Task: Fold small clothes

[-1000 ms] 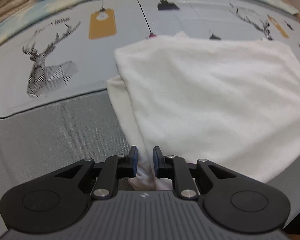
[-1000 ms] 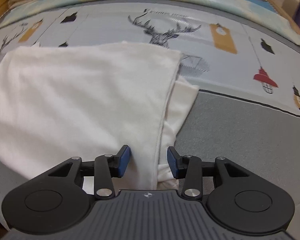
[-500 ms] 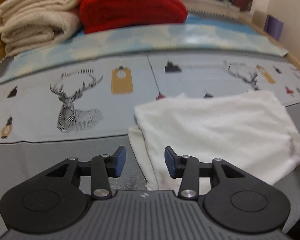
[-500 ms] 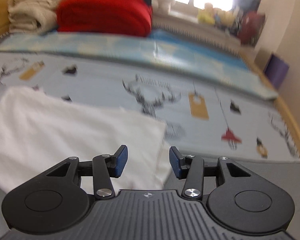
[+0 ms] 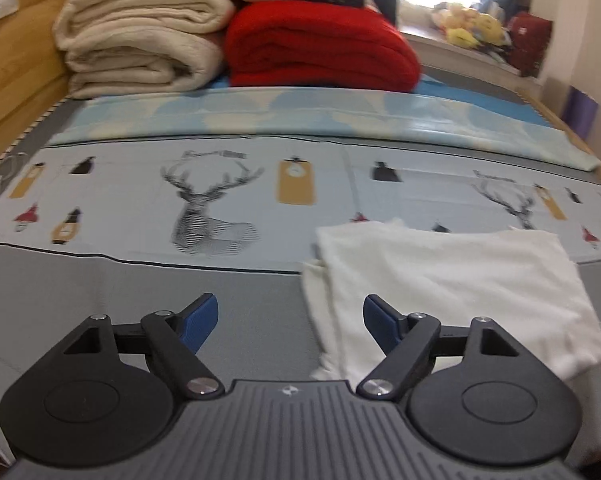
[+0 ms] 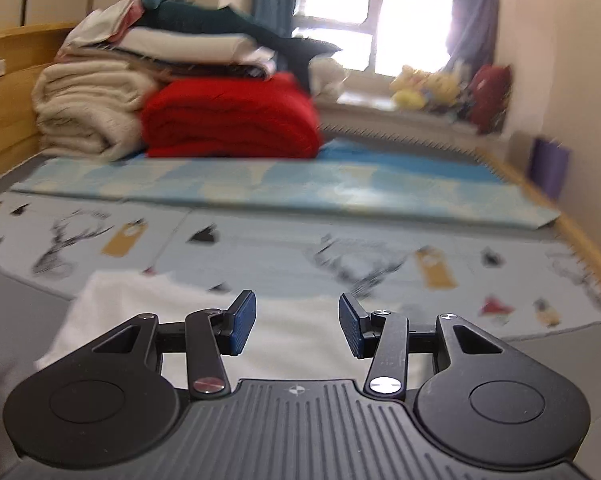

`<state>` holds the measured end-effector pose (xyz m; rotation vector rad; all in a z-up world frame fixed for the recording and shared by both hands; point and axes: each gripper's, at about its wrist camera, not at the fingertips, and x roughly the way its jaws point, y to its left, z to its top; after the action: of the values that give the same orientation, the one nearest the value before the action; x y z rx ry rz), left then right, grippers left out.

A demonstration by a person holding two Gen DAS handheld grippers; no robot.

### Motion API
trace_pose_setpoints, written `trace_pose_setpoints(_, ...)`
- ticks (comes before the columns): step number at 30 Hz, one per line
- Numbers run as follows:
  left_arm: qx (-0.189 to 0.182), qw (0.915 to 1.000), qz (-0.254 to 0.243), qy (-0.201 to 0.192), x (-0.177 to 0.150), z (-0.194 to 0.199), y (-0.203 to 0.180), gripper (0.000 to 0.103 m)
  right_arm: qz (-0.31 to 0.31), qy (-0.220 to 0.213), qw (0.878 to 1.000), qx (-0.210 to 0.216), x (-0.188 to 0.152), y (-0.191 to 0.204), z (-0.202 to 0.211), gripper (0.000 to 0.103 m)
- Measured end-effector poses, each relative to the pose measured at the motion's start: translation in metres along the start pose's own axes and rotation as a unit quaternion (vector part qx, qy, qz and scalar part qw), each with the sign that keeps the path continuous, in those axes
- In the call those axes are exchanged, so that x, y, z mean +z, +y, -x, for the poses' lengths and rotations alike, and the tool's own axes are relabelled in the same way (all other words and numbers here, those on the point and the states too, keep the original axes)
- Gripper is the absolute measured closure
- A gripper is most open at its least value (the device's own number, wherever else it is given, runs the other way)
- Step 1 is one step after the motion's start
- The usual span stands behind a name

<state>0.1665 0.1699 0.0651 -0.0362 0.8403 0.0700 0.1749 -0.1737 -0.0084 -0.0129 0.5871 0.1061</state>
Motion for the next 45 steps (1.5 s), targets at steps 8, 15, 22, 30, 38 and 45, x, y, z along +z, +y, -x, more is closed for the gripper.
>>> trace_pose_setpoints(8,0.008,0.9977,0.025,0.063,-0.003,-0.025,0.024,0.019,0.066,0.037,0.996,0.045,-0.017,0.076,-0.028,0.044)
trace_pose_setpoints(15,0.001,0.9965,0.034,0.076,-0.004,-0.035,0.030,0.019,0.198,0.034,0.974,0.109,-0.047,0.164,-0.045,0.044)
trace_pose_setpoints(22,0.003,0.9963,0.022,0.083,-0.004,-0.044,0.029,0.019,0.318,0.052,0.934,0.156,-0.094,0.231,-0.058,0.044)
trace_pose_setpoints(30,0.010,0.9953,0.029,0.092,-0.004,-0.049,0.046,0.019,0.396,0.080,0.904,0.141,-0.122,0.261,-0.079,0.044)
trace_pose_setpoints(38,0.008,0.9941,0.042,0.100,-0.005,-0.049,0.053,0.019,0.397,0.076,0.904,0.139,-0.121,0.265,-0.086,0.055)
trace_pose_setpoints(45,-0.077,0.9758,0.138,0.151,-0.008,-0.062,0.053,0.018,0.361,0.066,0.914,0.172,-0.107,0.250,-0.070,0.097)
